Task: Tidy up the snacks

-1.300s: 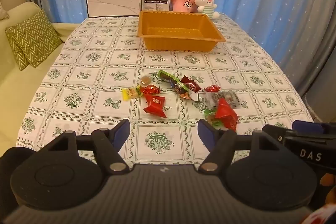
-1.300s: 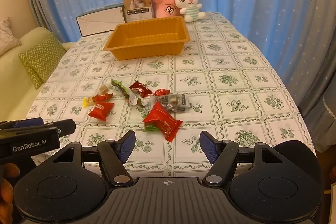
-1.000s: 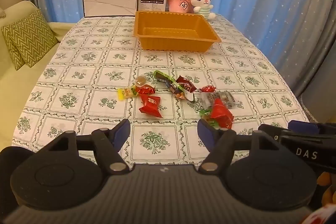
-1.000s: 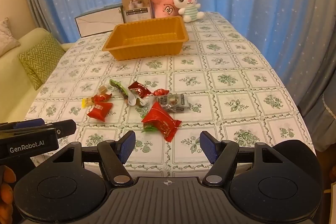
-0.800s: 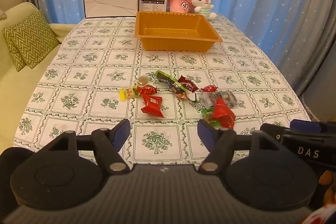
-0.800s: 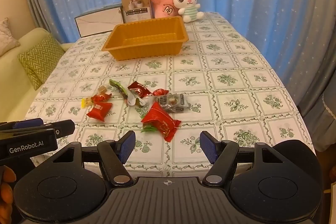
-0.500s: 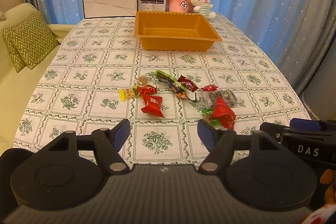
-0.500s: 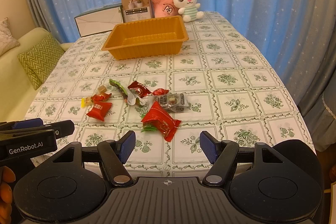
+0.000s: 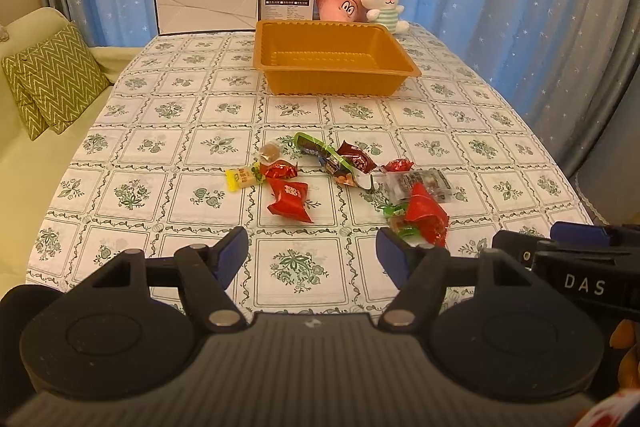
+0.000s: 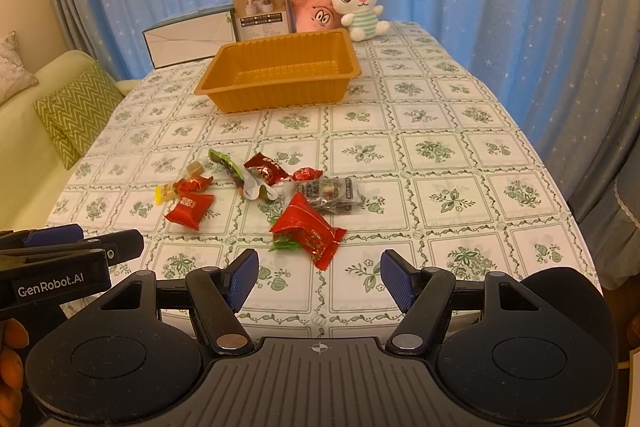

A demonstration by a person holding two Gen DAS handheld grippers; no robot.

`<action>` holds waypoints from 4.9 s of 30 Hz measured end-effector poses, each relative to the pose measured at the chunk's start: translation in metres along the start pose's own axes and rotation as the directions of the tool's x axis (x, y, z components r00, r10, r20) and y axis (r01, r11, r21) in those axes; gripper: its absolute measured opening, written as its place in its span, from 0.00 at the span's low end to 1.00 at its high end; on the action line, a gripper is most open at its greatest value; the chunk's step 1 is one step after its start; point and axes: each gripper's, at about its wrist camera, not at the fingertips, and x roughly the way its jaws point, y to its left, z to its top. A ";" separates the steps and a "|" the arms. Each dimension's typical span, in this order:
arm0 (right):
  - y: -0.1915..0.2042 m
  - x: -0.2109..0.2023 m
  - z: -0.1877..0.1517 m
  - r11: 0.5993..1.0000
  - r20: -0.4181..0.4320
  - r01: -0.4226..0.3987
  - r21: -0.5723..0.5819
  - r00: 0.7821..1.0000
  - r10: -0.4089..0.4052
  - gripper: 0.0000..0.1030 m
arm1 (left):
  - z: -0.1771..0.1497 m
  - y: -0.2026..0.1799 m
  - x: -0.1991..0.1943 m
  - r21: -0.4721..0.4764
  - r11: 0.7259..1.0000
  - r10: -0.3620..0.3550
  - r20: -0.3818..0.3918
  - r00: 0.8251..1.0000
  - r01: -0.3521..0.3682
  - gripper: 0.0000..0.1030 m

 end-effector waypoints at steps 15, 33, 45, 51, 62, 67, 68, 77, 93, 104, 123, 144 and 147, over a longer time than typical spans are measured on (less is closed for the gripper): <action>0.000 0.001 0.000 1.000 0.002 0.002 0.003 1.000 -0.002 0.66 | -0.001 -0.001 0.001 0.005 1.000 -0.002 -0.004 1.000 0.002 0.67; 0.000 0.001 -0.001 1.000 0.002 0.000 0.005 1.000 0.000 0.66 | -0.004 0.000 0.001 0.004 1.000 -0.004 -0.005 1.000 0.004 0.67; 0.000 0.001 -0.001 1.000 0.002 0.000 0.004 1.000 0.000 0.66 | -0.004 0.000 0.001 0.004 1.000 -0.004 -0.006 1.000 0.004 0.67; 0.000 0.000 -0.001 1.000 0.002 0.000 0.004 1.000 0.000 0.66 | -0.004 0.001 0.001 0.003 1.000 -0.004 -0.006 1.000 0.004 0.67; -0.002 0.002 -0.001 1.000 0.020 -0.004 0.007 1.000 0.004 0.66 | -0.004 0.005 0.002 -0.014 1.000 -0.007 -0.008 1.000 0.007 0.66; -0.003 0.013 -0.001 1.000 0.021 -0.008 -0.019 1.000 0.009 0.66 | 0.000 0.013 0.010 -0.038 0.999 0.001 -0.018 1.000 -0.002 0.66; -0.004 0.016 -0.001 1.000 0.023 -0.010 -0.025 1.000 0.011 0.66 | 0.001 0.015 0.013 -0.043 0.999 0.001 -0.021 1.000 -0.002 0.66; -0.007 0.039 -0.004 0.998 0.034 -0.020 -0.063 0.999 0.022 0.65 | 0.005 0.022 0.041 -0.051 0.999 -0.013 -0.060 0.998 0.010 0.62; -0.004 0.092 0.003 0.986 -0.019 -0.047 -0.161 0.999 0.045 0.39 | 0.019 0.038 0.099 -0.021 0.999 -0.034 -0.091 0.995 0.032 0.42; -0.001 0.125 0.008 0.960 -0.058 -0.085 -0.267 0.996 0.072 0.37 | 0.027 0.039 0.133 0.008 0.998 -0.054 -0.115 0.992 0.055 0.41; -0.004 0.144 0.013 0.956 -0.071 -0.104 -0.276 0.994 0.087 0.29 | 0.025 0.028 0.156 0.110 0.992 -0.044 -0.129 0.991 0.058 0.27; -0.006 0.131 0.013 0.962 -0.005 -0.074 -0.265 0.997 0.075 0.24 | 0.020 0.018 0.143 0.185 0.983 -0.004 -0.087 0.996 0.020 0.22; -0.006 0.120 0.015 0.966 0.024 -0.076 -0.246 0.996 0.084 0.24 | 0.025 0.016 0.131 0.173 0.985 -0.012 -0.057 0.998 0.022 0.22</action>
